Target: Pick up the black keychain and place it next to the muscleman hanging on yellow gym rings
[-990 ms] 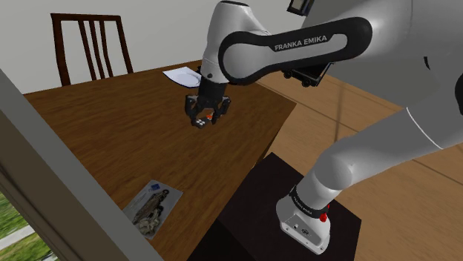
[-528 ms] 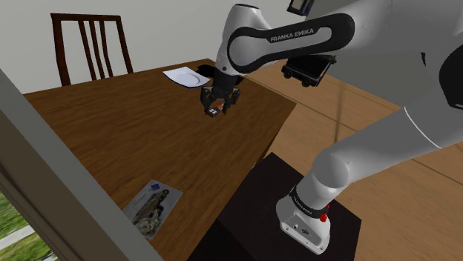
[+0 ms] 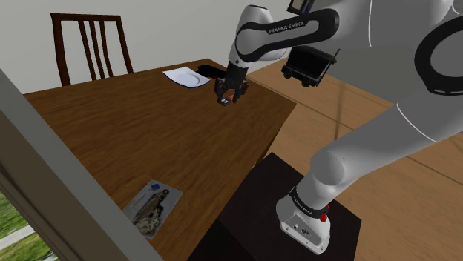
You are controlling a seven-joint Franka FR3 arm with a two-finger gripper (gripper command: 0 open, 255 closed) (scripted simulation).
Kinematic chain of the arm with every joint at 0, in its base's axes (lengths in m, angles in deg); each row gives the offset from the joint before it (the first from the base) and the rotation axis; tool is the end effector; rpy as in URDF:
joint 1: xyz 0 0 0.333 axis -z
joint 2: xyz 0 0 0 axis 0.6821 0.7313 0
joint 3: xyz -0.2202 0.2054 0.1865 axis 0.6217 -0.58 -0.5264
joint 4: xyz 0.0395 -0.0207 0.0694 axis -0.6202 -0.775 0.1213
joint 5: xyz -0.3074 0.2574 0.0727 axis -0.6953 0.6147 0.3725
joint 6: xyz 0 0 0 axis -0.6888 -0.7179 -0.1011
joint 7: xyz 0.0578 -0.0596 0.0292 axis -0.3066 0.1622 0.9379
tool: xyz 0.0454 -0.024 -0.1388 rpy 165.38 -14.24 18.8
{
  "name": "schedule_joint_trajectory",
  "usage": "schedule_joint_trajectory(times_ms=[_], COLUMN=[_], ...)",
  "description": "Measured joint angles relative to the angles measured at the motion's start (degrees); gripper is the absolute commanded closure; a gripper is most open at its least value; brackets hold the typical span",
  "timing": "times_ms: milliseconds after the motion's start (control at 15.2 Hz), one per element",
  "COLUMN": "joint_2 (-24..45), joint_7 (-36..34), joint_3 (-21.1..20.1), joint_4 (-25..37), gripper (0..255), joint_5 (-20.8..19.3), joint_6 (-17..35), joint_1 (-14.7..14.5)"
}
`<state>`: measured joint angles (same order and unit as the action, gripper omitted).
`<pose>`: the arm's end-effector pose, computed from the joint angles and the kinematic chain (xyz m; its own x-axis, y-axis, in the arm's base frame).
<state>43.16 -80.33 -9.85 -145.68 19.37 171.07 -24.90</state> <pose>0.4673 0.0088 0.4129 0.9262 -0.3764 0.0211 -0.3762 -0.9265 -0.0100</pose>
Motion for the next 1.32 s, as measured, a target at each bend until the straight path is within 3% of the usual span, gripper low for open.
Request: schedule_joint_trajectory(times_ms=[594,1320], joint_2=[8.54,23.48], joint_7=[10.03,20.55], joint_3=[6.63,12.43], joint_4=[8.22,26.86], gripper=[255,255], joint_5=[-3.62,-5.82], joint_6=[-0.20,-4.17], joint_1=[5.77,11.65])
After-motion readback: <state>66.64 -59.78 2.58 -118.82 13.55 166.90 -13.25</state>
